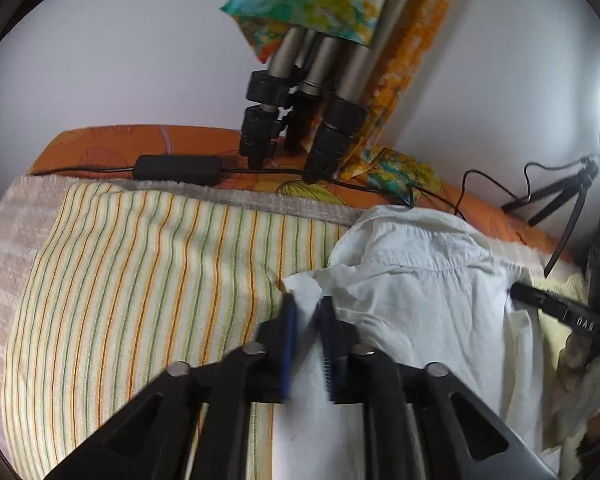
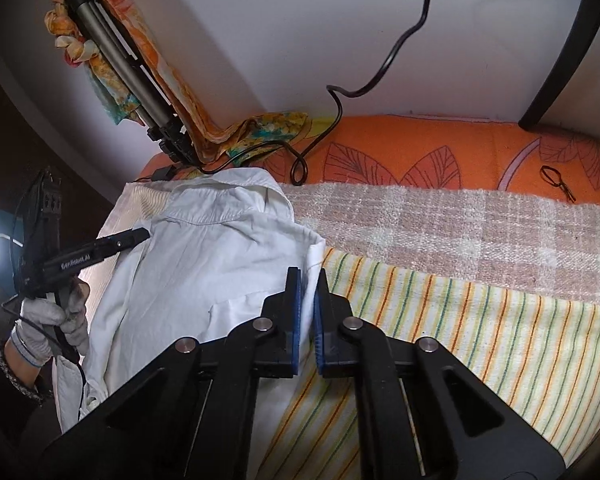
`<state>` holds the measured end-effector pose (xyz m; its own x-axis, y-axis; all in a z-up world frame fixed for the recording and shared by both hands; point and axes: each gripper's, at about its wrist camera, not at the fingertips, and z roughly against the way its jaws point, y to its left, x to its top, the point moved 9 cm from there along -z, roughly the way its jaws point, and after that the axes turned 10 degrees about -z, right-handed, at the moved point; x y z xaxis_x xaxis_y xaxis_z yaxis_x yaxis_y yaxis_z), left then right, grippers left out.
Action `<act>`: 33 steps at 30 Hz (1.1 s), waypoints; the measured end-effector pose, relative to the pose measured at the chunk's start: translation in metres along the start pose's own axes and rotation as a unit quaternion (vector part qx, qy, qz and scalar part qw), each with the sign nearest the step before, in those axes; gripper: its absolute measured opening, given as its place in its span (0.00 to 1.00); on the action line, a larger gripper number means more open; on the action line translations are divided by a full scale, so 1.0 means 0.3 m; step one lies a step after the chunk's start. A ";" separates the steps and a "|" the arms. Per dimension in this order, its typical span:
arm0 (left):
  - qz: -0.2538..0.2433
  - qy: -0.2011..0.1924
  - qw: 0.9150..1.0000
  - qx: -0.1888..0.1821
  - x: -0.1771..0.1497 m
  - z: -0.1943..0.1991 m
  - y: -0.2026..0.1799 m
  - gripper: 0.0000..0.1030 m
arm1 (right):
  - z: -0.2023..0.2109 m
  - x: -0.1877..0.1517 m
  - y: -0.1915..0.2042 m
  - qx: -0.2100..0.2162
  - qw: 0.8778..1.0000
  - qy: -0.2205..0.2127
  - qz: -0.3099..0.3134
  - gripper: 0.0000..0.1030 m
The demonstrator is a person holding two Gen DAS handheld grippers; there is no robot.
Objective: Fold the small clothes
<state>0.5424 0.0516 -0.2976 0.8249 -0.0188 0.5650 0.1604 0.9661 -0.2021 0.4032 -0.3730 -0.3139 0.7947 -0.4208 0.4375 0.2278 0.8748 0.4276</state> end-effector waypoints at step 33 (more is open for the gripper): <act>-0.036 -0.125 0.989 -0.071 -0.187 0.672 -0.172 0.00 | 0.599 -0.216 0.371 0.057 0.991 -0.088 0.089 0.04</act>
<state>0.3786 0.0545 -0.1575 0.6510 -0.0042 0.7591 0.3034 0.9181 -0.2550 0.2759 -0.2915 -0.1524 0.7038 -0.3071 0.6406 0.0202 0.9100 0.4141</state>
